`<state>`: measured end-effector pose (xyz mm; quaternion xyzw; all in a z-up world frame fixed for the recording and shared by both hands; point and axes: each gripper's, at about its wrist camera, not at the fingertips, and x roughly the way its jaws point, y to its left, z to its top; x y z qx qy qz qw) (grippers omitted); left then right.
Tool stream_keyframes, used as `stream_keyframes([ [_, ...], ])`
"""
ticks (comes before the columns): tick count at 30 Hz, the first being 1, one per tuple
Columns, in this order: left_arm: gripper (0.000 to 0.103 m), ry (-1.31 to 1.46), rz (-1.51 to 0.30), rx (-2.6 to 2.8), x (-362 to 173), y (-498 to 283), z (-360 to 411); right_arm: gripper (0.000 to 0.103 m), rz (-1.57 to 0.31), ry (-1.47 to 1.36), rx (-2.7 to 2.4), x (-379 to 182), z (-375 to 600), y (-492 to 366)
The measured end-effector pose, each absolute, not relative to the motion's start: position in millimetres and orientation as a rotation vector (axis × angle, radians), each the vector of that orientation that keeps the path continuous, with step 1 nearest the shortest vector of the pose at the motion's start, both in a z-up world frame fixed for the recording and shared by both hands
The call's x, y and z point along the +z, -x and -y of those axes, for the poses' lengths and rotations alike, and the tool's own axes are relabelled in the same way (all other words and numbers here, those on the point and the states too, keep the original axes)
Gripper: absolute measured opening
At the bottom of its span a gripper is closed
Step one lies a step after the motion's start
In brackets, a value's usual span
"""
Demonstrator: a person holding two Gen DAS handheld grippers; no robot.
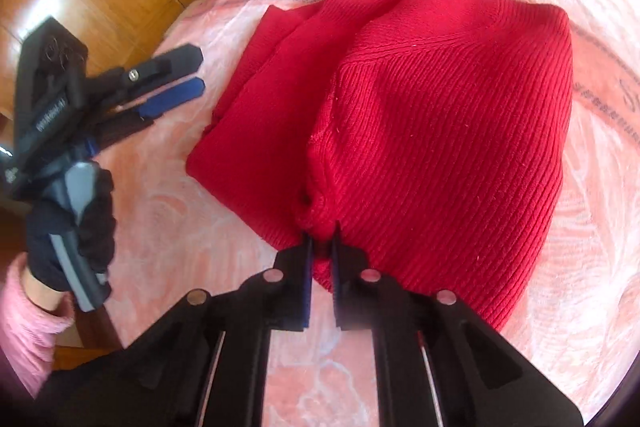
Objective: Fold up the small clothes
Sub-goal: 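Fold the held side over the middle with the right tool while the left tool holds the fabric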
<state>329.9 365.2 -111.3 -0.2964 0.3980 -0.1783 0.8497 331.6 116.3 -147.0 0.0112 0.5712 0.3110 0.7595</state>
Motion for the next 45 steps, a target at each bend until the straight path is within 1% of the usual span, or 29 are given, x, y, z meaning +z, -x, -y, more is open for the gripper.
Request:
stream_keyframes([
  [5,0.071,0.768,-0.92,-0.487,-124,-343,-340,0.006,-1.219,-0.176,0.737,-127,-86,-331],
  [11,0.072,0.939,-0.964,-0.601,-136,-378,-304,0.006,-1.165,-0.194,0.761,-106,-72,-326],
  [14,0.073,0.996,-1.022,-0.595,-149,-398,-286,0.006,-1.144,-0.194,0.773,-99,-65,-322],
  [18,0.073,0.996,-1.042,-0.588,-160,-413,-266,0.006,-1.115,-0.218,0.796,-91,-49,-320],
  [24,0.071,0.942,-1.003,-0.618,-148,-442,-250,0.006,-1.103,-0.288,0.822,-94,-26,-323],
  [26,0.065,0.914,-1.0,-0.628,-147,-453,-248,0.006,-1.101,-0.299,0.831,-96,-21,-322],
  [28,0.048,0.867,-1.022,-0.629,-149,-462,-244,0.006,-1.102,-0.306,0.842,-97,-19,-320],
  [29,0.044,0.852,-1.027,-0.632,-150,-464,-242,0.006,-1.102,-0.306,0.848,-97,-20,-319],
  [31,0.028,0.818,-1.014,-0.64,-149,-463,-242,0.006,-1.1,-0.301,0.854,-97,-23,-318],
  [33,0.019,0.758,-0.997,-0.645,-143,-461,-241,0.006,-1.106,-0.309,0.864,-98,-26,-317],
  [38,0.018,0.716,-0.921,-0.652,-120,-454,-256,0.006,-1.116,-0.274,0.889,-99,-52,-312],
  [45,0.017,0.652,-0.827,-0.656,-82,-443,-305,0.006,-1.116,-0.243,0.95,-95,-114,-316],
])
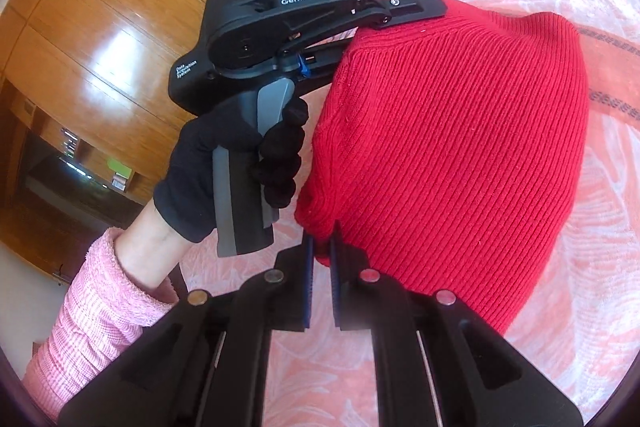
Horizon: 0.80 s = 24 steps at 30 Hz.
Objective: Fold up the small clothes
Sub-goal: 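Fold the held side over the middle with the right tool while the left tool holds the fabric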
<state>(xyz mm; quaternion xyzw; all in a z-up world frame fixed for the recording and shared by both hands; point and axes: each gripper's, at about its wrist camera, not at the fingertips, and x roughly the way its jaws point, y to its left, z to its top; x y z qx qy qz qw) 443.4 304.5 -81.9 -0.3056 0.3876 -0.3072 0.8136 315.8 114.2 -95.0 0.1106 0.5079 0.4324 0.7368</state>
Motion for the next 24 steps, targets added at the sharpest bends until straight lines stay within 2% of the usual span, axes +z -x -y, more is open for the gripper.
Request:
stream_keyframes([
  [6,0.017,0.606,-0.815,-0.589,-84,-440,-351,0.006,-1.122,-0.174,0.986,-101,-179,-317],
  [16,0.017,0.566,-0.861,-0.49,-138,-444,-388,0.006,-1.181,-0.071,0.938,-148,-229,-317],
  [19,0.018,0.553,-0.87,-0.469,-147,-444,-386,0.015,-1.194,-0.092,0.945,-158,-229,-317],
  [21,0.019,0.566,-0.877,-0.467,-150,-443,-389,0.035,-1.196,-0.123,0.986,-155,-224,-315],
  [24,0.022,0.647,-0.88,-0.46,-151,-443,-397,0.04,-1.181,-0.145,1.003,-142,-203,-315],
])
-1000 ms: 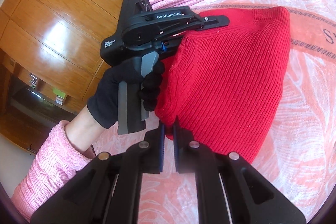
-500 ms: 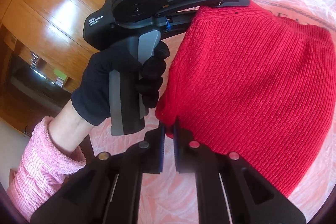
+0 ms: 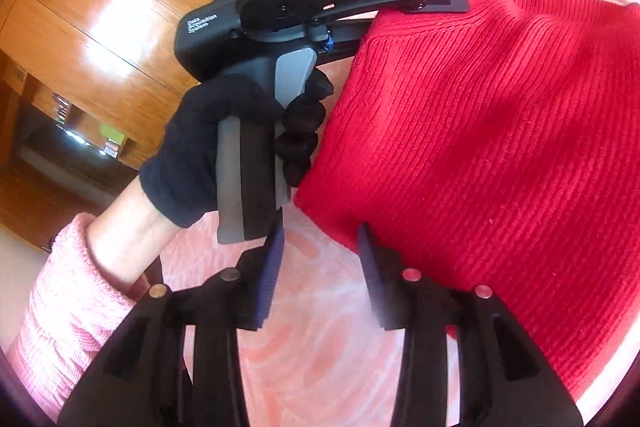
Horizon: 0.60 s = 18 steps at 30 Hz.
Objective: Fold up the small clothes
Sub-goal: 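Fold the held side over the middle with the right tool while the left tool holds the fabric, then open the right tool while the left tool grasps the opposite side edge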
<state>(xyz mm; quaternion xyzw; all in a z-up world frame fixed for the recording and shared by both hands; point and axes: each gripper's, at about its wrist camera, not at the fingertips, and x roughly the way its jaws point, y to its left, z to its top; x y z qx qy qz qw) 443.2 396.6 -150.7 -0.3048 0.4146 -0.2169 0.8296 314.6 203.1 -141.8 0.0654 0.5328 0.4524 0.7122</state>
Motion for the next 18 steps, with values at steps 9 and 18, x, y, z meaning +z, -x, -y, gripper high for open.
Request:
stream_keyframes([
  [9,0.028,0.655,-0.84,-0.394,-135,-449,-392,0.04,-1.107,-0.128,0.835,-123,-103,-320],
  [18,0.021,0.493,-0.853,-0.254,-142,-448,-395,0.037,-1.141,-0.209,0.815,-146,-70,-316],
])
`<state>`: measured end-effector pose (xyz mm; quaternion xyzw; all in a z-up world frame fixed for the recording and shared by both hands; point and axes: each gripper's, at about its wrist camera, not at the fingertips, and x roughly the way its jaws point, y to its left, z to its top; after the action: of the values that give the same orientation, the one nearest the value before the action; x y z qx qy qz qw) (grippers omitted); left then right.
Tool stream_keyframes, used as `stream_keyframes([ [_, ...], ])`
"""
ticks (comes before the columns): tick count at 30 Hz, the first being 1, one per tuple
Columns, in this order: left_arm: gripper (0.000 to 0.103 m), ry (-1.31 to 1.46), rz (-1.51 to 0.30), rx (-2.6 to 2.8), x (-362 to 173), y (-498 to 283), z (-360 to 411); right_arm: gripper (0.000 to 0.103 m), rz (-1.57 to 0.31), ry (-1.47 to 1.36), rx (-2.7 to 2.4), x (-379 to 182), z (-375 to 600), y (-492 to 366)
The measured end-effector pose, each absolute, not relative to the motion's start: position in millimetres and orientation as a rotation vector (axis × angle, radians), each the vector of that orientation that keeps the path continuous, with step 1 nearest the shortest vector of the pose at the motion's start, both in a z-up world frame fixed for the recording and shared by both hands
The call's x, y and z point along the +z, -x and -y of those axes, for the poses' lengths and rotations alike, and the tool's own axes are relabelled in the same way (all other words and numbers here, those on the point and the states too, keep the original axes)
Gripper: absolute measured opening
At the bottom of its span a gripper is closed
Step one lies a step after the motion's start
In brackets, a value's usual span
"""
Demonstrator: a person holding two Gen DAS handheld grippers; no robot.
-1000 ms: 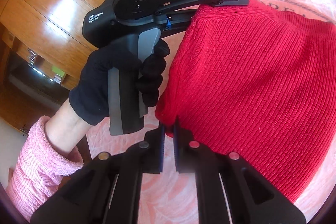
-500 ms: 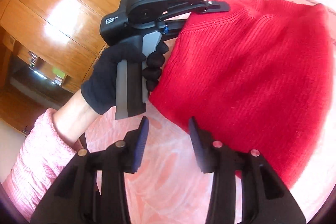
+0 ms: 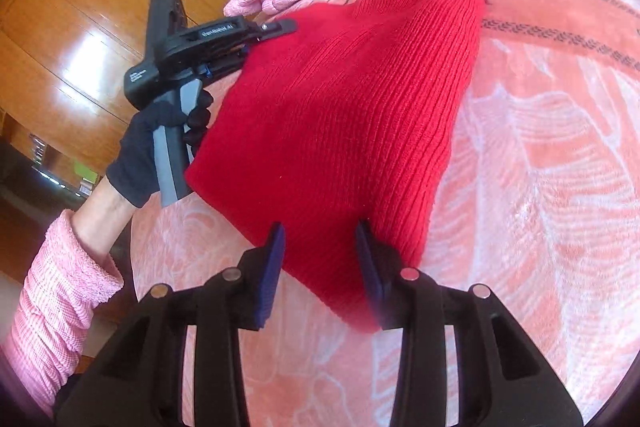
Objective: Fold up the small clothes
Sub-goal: 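Open the right tool while the left tool grasps the opposite side edge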
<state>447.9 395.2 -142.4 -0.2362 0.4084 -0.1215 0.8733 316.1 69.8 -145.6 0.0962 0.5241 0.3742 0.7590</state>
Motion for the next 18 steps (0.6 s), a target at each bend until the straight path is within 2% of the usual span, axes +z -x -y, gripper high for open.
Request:
stream_keyframes([
  [4,0.024,0.537,-0.845,-0.266,-147,-439,-412,0.037,-1.144,-0.2,0.811,-142,-83,-322],
  [10,0.026,0.537,-0.718,-0.249,-106,-383,-430,0.04,-1.135,-0.252,0.822,-130,-78,-319],
  [14,0.026,0.527,-0.697,-0.367,-89,-346,-406,0.041,-1.103,-0.247,0.809,-113,-70,-317],
  [18,0.028,0.476,-0.751,-0.48,-92,-325,-365,0.042,-1.094,-0.231,0.799,-108,-69,-315],
])
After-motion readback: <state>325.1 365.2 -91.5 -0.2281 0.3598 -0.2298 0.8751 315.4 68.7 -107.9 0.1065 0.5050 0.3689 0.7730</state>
